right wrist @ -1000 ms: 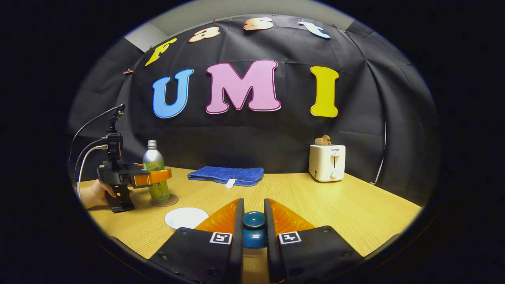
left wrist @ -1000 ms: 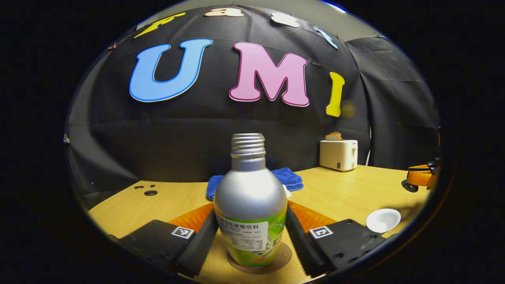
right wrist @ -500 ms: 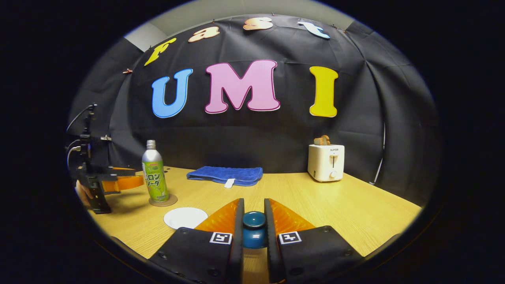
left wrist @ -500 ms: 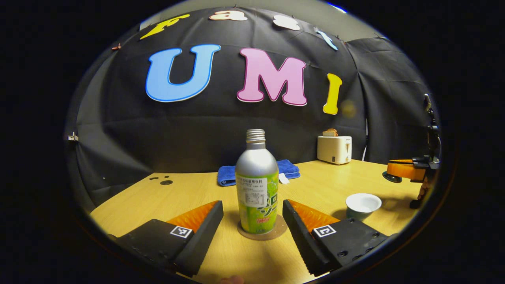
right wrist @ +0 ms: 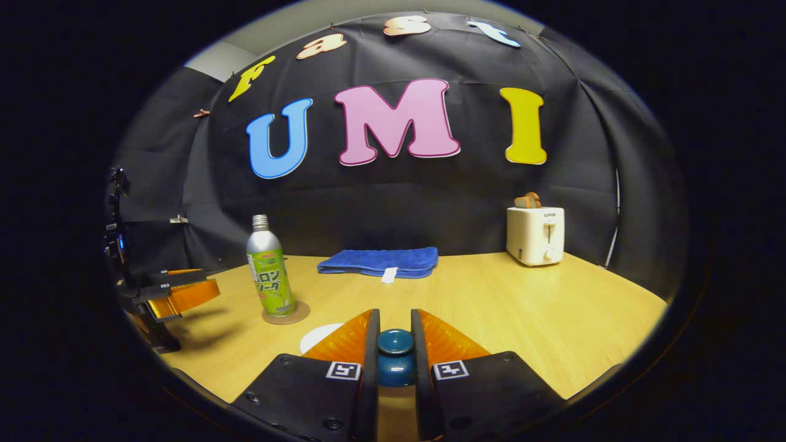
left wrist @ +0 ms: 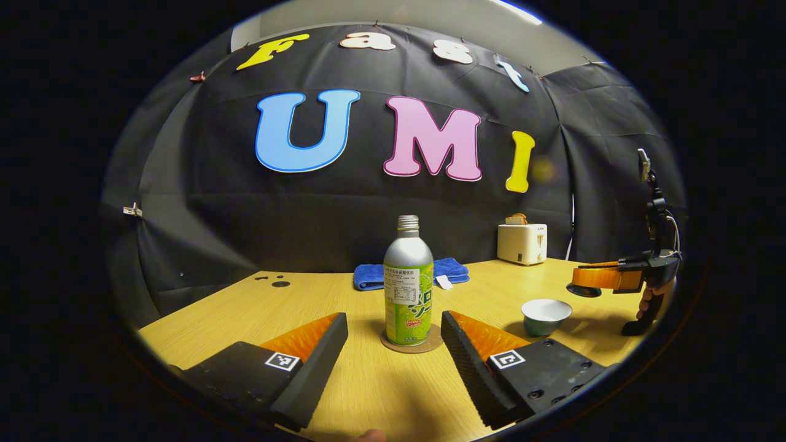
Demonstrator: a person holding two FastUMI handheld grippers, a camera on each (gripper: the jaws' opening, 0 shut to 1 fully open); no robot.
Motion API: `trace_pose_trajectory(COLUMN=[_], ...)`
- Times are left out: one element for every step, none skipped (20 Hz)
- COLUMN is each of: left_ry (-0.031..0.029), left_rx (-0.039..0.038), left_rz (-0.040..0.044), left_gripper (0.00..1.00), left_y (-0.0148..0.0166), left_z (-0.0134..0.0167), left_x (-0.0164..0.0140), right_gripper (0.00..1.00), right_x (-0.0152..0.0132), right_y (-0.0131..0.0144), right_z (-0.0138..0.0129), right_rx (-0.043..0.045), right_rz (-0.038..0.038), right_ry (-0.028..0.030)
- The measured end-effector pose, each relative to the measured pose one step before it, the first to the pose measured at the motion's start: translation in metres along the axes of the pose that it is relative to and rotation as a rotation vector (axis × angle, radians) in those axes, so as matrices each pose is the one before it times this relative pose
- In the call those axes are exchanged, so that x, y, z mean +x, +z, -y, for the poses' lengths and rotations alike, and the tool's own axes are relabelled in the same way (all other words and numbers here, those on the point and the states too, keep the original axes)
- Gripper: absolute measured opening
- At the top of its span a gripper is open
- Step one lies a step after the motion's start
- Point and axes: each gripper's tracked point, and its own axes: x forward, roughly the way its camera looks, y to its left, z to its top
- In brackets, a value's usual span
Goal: Open the teacup lid with one hand, grasp the water bottle and pour water into the teacup with the other hand; after pouring, place the water bottle on the coaster and then close the teacup lid.
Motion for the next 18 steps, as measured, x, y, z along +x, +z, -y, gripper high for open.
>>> trace_pose_trajectory(left_ry=[-0.00006, 0.00049, 0.00188, 0.00504, 0.00709, 0.00297, -0.00066, -0.00037, -0.00030, -0.00039, 0.00024, 0.00000, -0.00007, 0.00032, 0.00033, 0.00065, 0.00161, 0.00389], left_rx=[0.00039, -0.00112, 0.00119, -0.00122, 0.00045, -0.00073, -0.00008, -0.00023, -0.00009, 0.00015, 0.00072, 0.00007, -0.00009, -0.00001, 0.00008, -0.00014, -0.00017, 0.00004], left_rz=[-0.00104, 0.00054, -0.00073, 0.00000, -0.00272, 0.00070, 0.00041, -0.00085, 0.00086, -0.00036, 0.00063, -0.00017, 0.00016, 0.00034, -0.00031, 0.00002, -0.00046, -0.00041], left_gripper=[0.96, 0.96, 0.96, 0.96, 0.96, 0.96, 0.96, 0.96, 0.96, 0.96, 0.96, 0.96, 0.96, 0.96, 0.96, 0.96, 0.96, 0.96], left_y=[0.00062, -0.00059, 0.00052, -0.00020, -0.00101, 0.00111, 0.00077, -0.00182, 0.00124, 0.00014, -0.00002, -0.00016, -0.00022, 0.00003, 0.00006, 0.00018, -0.00043, 0.00031], left_z=[-0.00030, -0.00067, -0.00053, -0.00067, -0.00160, -0.00126, -0.00004, 0.00141, -0.00040, -0.00003, -0.00031, 0.00008, 0.00035, -0.00045, 0.00000, 0.00015, -0.00028, -0.00096], left_x=[-0.00006, 0.00035, 0.00023, -0.00037, 0.00045, -0.00070, -0.00119, 0.00102, 0.00011, -0.00025, 0.00023, -0.00016, 0.00003, 0.00021, 0.00036, -0.00106, 0.00029, -0.00036], right_gripper=[0.28, 0.28, 0.28, 0.28, 0.28, 0.28, 0.28, 0.28, 0.28, 0.29, 0.25, 0.30, 0.30, 0.31, 0.31, 0.35, 0.36, 0.40], right_x=[0.00538, 0.00548, 0.00515, 0.00482, 0.00374, 0.00149, 0.00275, 0.00328, 0.00197, 0.00279, 0.00233, 0.00202, 0.00132, 0.00182, -0.00087, -0.00096, 0.00013, -0.00330], right_y=[-0.00246, -0.00340, -0.00364, -0.00472, -0.00141, -0.00172, 0.00049, 0.00177, -0.00130, -0.00244, -0.00206, -0.00278, -0.00327, -0.00006, 0.00031, -0.00010, -0.00014, 0.00375], right_z=[-0.00831, -0.00933, -0.00835, -0.00746, -0.00428, -0.00085, -0.00216, -0.00118, -0.00145, -0.00223, -0.00069, 0.00063, 0.00058, 0.00019, -0.00007, -0.00191, 0.00012, 0.00166], right_rx=[-0.01520, -0.01254, -0.00706, -0.00826, -0.01516, -0.01647, -0.00815, -0.00487, -0.00388, 0.00044, 0.00377, 0.00308, 0.00303, 0.00390, 0.00124, 0.00077, -0.00042, -0.00072], right_rz=[-0.00973, -0.01399, -0.01674, -0.01845, -0.01695, -0.00381, 0.00048, -0.00235, -0.00811, -0.01021, -0.01497, -0.01949, -0.01848, -0.00938, 0.00047, 0.00021, 0.00517, 0.01782], right_ry=[0.01391, 0.01366, 0.01653, 0.01494, 0.00232, -0.00317, -0.00095, -0.00185, -0.00086, 0.00281, 0.00044, -0.00233, 0.00099, -0.00187, 0.00117, 0.00630, -0.00149, -0.00382])
